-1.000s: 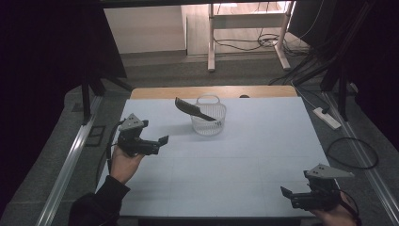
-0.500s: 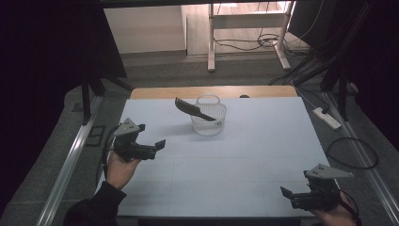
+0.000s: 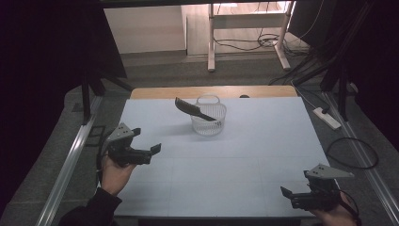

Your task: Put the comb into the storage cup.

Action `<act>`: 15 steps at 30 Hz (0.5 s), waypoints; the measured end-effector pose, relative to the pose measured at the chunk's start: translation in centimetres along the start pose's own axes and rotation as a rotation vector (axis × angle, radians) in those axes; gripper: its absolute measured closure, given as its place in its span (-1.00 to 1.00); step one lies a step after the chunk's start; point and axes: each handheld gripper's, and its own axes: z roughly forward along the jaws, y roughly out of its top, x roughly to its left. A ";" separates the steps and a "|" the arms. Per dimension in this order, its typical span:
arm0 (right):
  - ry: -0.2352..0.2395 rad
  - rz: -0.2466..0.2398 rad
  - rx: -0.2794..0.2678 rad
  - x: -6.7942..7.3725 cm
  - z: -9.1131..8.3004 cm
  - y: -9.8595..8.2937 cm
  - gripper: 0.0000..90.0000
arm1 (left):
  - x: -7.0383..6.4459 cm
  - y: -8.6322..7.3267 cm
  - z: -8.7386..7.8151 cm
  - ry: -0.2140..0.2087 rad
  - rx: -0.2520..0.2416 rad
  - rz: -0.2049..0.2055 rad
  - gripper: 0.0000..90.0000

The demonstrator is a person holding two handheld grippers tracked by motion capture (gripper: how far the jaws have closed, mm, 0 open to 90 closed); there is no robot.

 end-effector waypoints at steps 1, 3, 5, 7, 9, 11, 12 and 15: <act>0.000 0.000 0.000 0.0 0.0 0.0 -0.95 | 0.0 -0.1 -0.1 0.001 -0.001 -0.002 -0.99; 0.000 0.000 0.001 0.0 0.0 0.0 -0.95 | -0.1 -0.2 -0.4 0.002 -0.002 -0.005 -0.99; 0.000 -0.001 0.000 0.0 0.0 0.0 -0.95 | -0.1 -0.4 -0.6 0.002 -0.007 -0.009 -0.99; 0.000 -0.001 0.001 0.0 0.0 0.0 -0.95 | -0.1 -0.5 -0.9 0.001 -0.007 -0.012 -0.99; 0.001 -0.001 0.002 0.0 0.0 0.0 -0.95 | -0.1 -0.7 -1.1 -0.001 -0.010 -0.018 -0.99; 0.000 0.000 0.002 0.0 0.0 0.0 -0.95 | -0.1 -0.9 -1.4 0.002 -0.012 -0.022 -0.99; 0.000 0.000 0.002 0.0 0.0 0.0 -0.94 | -0.1 -0.9 -1.5 0.000 -0.012 -0.023 -0.99; -0.001 0.000 0.002 0.0 0.0 0.0 -0.94 | -0.1 -1.1 -1.8 -0.002 -0.013 -0.028 -0.99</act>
